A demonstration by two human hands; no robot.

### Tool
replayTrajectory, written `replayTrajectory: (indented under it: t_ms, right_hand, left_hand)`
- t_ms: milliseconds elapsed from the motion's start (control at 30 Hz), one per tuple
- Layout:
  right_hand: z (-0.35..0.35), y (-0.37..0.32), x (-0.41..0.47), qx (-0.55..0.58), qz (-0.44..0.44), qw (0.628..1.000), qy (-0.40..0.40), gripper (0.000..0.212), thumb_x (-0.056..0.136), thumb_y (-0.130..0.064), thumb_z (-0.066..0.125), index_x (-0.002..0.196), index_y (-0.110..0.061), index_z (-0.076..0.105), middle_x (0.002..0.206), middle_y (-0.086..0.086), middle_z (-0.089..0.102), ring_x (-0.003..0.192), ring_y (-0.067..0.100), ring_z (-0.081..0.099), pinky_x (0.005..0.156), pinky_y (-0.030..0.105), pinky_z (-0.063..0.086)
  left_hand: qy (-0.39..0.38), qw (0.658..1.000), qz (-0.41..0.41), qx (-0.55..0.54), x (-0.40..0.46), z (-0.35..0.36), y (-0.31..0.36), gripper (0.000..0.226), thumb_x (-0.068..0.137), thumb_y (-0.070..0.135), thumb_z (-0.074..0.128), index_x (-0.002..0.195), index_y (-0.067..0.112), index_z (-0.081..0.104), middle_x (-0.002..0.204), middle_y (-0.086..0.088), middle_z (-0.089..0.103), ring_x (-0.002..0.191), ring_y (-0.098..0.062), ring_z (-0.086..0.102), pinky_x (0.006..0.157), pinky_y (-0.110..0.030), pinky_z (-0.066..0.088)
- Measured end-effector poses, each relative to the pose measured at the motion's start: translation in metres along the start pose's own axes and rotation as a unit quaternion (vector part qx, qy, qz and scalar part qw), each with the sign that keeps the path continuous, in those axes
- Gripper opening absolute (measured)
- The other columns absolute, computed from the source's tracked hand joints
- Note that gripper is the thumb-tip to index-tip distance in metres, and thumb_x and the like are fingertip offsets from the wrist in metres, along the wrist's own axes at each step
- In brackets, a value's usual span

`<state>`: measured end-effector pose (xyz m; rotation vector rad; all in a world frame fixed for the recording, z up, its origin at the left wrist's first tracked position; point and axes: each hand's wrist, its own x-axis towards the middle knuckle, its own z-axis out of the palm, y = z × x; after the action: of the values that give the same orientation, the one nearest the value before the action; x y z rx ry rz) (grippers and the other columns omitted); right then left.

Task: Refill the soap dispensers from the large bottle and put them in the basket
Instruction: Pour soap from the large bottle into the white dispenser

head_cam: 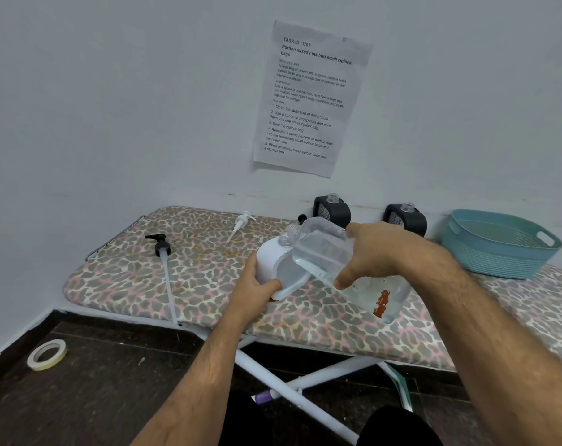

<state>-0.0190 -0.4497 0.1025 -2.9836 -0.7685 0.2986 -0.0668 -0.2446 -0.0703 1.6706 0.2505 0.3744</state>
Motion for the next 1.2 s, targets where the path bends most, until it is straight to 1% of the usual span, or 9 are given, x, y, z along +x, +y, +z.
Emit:
replayTrajectory:
  t_ms: [100,233,333,400,467,633,733,1067,1200]
  right_hand:
    - [0.0002,-0.0002,0.0006,-0.002,0.0,1.0,0.001,0.091,0.062,-0.058,0.084,0.136,-0.024,0.044,0.106,-0.006,0.055,0.099,0.02,0.053,0.095,0.043,0.05]
    - [0.0003,-0.0004,0.0004,-0.001,-0.001,1.0,0.001,0.091,0.063,-0.058,0.084,0.136,-0.024,0.044,0.105,-0.006,0.054,0.099,0.02,0.052,0.095,0.043,0.05]
    - [0.0004,-0.0005,0.0004,-0.003,-0.001,1.0,0.001,0.09,0.063,-0.058,0.084,0.135,-0.023,0.044,0.104,-0.006,0.054,0.099,0.02,0.053,0.094,0.043,0.05]
    - [0.0005,-0.0006,0.0005,-0.004,0.0,1.0,0.0,0.09,0.063,-0.058,0.084,0.136,-0.023,0.044,0.104,-0.006,0.054,0.099,0.02,0.052,0.095,0.043,0.05]
    - [0.0006,-0.0006,0.0009,-0.004,0.001,1.0,0.0,0.091,0.062,-0.058,0.084,0.136,-0.023,0.043,0.105,-0.006,0.053,0.099,0.02,0.052,0.095,0.044,0.05]
    - [0.0007,-0.0005,0.0021,-0.003,0.0,1.0,-0.001,0.09,0.062,-0.058,0.084,0.135,-0.023,0.044,0.104,-0.006,0.054,0.099,0.02,0.052,0.094,0.043,0.051]
    - [0.0007,-0.0006,0.002,-0.005,0.0,1.0,-0.001,0.09,0.062,-0.058,0.084,0.135,-0.023,0.044,0.104,-0.006,0.054,0.1,0.02,0.053,0.094,0.043,0.051]
    - [0.0015,0.0006,0.0036,-0.008,0.001,1.0,0.0,0.092,0.061,-0.059,0.084,0.136,-0.024,0.044,0.103,-0.006,0.054,0.1,0.021,0.053,0.094,0.043,0.051]
    - [0.002,0.0011,0.0042,-0.011,0.001,1.0,0.001,0.092,0.061,-0.06,0.084,0.136,-0.024,0.043,0.105,-0.007,0.054,0.1,0.021,0.053,0.094,0.043,0.051]
  left_hand:
    - [-0.001,1.0,0.004,-0.006,0.0004,-0.0003,-0.0005,0.061,0.083,0.014,0.064,0.133,0.042,0.044,0.122,-0.001,0.059,0.091,-0.018,0.062,0.054,-0.017,0.048]
    - [0.001,1.0,0.004,-0.01,0.0001,-0.0002,0.0005,0.049,0.092,0.012,0.061,0.128,0.043,0.046,0.121,0.0,0.06,0.086,-0.014,0.061,0.053,-0.016,0.047]
    - [0.009,1.0,0.006,-0.017,-0.0024,0.0014,0.0039,0.04,0.092,0.037,0.065,0.127,0.045,0.046,0.123,0.007,0.06,0.1,-0.015,0.065,0.058,-0.017,0.05]
    - [0.013,1.0,0.014,-0.015,-0.0027,0.0017,0.0044,0.056,0.084,0.059,0.059,0.135,0.04,0.046,0.126,0.008,0.061,0.107,-0.015,0.065,0.063,-0.017,0.051]
    - [0.014,1.0,0.016,-0.014,-0.0017,0.0017,0.0037,0.065,0.081,0.065,0.053,0.138,0.035,0.046,0.127,0.007,0.062,0.109,-0.013,0.065,0.068,-0.021,0.052]
    - [0.018,0.999,0.026,-0.021,0.0019,0.0007,-0.0011,0.061,0.086,0.066,0.054,0.136,0.031,0.049,0.126,0.007,0.064,0.111,-0.01,0.064,0.089,-0.035,0.055]
    - [0.02,0.999,0.029,-0.027,0.0016,0.0004,-0.0016,0.07,0.079,0.071,0.056,0.136,0.031,0.05,0.125,0.008,0.064,0.112,-0.01,0.065,0.088,-0.033,0.055]
    - [0.022,0.999,0.037,-0.025,0.0013,0.0003,0.0001,0.066,0.084,0.061,0.053,0.141,0.028,0.047,0.128,0.008,0.062,0.109,-0.005,0.064,0.077,-0.02,0.054]
    - [0.021,0.999,0.037,-0.024,0.0024,0.0004,-0.0013,0.066,0.084,0.063,0.053,0.14,0.029,0.048,0.127,0.008,0.063,0.109,-0.005,0.065,0.081,-0.024,0.055]
